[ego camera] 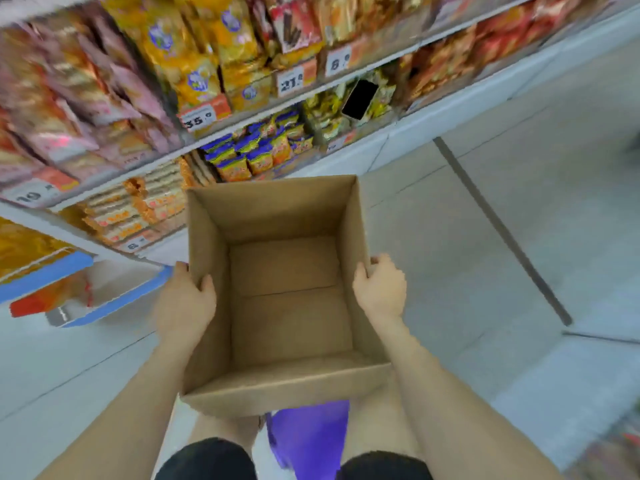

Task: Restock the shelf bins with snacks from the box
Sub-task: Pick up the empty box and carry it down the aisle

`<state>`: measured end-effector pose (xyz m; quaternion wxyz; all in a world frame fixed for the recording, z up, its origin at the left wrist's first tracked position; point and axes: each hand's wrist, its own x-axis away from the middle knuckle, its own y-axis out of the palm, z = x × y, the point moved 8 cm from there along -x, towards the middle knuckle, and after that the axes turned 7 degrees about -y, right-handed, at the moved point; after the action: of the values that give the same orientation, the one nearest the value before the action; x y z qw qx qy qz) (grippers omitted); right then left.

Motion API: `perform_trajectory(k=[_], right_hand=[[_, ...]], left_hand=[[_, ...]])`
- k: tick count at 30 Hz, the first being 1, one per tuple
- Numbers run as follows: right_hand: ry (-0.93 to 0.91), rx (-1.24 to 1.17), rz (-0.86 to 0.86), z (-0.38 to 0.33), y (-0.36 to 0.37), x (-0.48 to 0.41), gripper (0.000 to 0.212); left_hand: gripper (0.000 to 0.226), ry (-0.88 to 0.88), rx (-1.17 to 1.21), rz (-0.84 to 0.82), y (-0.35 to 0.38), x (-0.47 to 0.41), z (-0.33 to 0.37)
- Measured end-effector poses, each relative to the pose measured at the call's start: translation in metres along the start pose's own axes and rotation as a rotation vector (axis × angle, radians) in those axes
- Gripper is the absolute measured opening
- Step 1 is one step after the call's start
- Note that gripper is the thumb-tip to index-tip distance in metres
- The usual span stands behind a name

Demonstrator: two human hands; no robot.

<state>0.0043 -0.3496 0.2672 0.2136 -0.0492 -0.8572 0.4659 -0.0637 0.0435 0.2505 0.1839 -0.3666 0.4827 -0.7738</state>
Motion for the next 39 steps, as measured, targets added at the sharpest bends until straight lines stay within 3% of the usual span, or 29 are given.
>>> perform_trajectory(k=[9,13,17,23,31,39], right_hand=[[0.384,-0.112,0.349,0.146,-0.207,0.089,0.03],[0.524,-0.23,0.477,0.224,-0.272,0.104,0.033],[0.616,-0.261,0.542,0.301,-0.324,0.085,0.033],[0.579,-0.285,0.577,0.362,-0.394,-0.009,0.028],[0.449,-0.216,0.541,0.363,-0.509,-0.166,0.03],[0.352,-0.186,0.447,0.387,-0.598,-0.375,0.029]], left_hand=[[0.017,0.562,-0.05,-0.103,-0.016,0.125,0.249],[0.019,0.792,-0.116,-0.125,0.01,0.205,0.372],[0.02,0.904,-0.159,-0.165,0.057,0.268,0.472],[0.025,0.889,-0.183,-0.13,0.103,0.292,0.597],[0.027,0.761,-0.096,-0.042,0.085,0.281,0.735],[0.028,0.594,-0.035,-0.026,0.137,0.248,0.9]])
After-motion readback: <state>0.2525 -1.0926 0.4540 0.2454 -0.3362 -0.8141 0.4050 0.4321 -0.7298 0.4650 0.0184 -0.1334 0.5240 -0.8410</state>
